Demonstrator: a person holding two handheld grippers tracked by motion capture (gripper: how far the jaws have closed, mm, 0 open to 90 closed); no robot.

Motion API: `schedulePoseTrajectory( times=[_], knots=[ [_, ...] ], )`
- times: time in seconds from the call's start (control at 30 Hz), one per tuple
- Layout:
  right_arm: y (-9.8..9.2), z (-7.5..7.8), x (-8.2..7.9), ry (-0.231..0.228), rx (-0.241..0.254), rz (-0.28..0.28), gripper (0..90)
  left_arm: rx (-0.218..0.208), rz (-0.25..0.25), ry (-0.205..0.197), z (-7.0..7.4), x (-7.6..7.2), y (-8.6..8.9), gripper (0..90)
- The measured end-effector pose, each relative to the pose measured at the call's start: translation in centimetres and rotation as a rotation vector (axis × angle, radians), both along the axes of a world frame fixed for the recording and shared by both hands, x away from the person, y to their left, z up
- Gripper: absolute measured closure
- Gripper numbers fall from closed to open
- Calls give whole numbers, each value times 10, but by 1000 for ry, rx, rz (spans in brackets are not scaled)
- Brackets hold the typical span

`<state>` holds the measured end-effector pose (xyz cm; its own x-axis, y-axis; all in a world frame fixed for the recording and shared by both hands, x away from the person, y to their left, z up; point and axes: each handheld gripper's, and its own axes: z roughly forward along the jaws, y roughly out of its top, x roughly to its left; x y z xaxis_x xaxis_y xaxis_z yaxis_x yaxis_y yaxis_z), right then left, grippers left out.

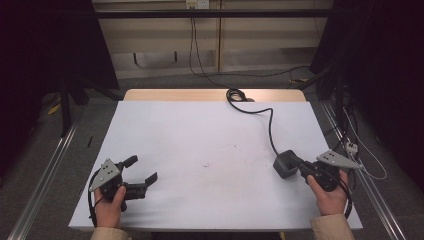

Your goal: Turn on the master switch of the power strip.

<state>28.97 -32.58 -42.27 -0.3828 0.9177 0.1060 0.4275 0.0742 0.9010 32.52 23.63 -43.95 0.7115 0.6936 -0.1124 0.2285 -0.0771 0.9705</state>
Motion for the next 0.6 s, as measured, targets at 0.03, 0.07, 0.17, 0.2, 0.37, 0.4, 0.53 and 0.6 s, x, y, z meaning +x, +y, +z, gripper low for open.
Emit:
schedulePoseTrajectory(
  times=[0.03,0.07,0.17,0.2,0.37,0.4,0.53,0.6],
  knots=[
    [0,0,0,0,-3,-1,900,1,0,1,0,0,0,35],
    [-1,0,0,-1,-5,-2,900,0,-1,1,0,0,0,35],
    [-1,0,0,1,-7,-6,900,4,-3,-1,0,0,0,35],
    [-1,0,0,2,-8,-6,900,2,-3,1,0,0,0,35],
    [-1,-2,1,7,-16,-6,900,0,0,4,0,0,0,35],
    [-1,-2,1,7,-16,-6,900,1,-2,4,0,0,0,35],
    [-2,-2,3,7,-23,-14,900,1,-2,2,-1,0,-1,35],
    [-3,-3,4,7,-25,-18,900,1,-1,5,-1,0,0,35]
  ],
)
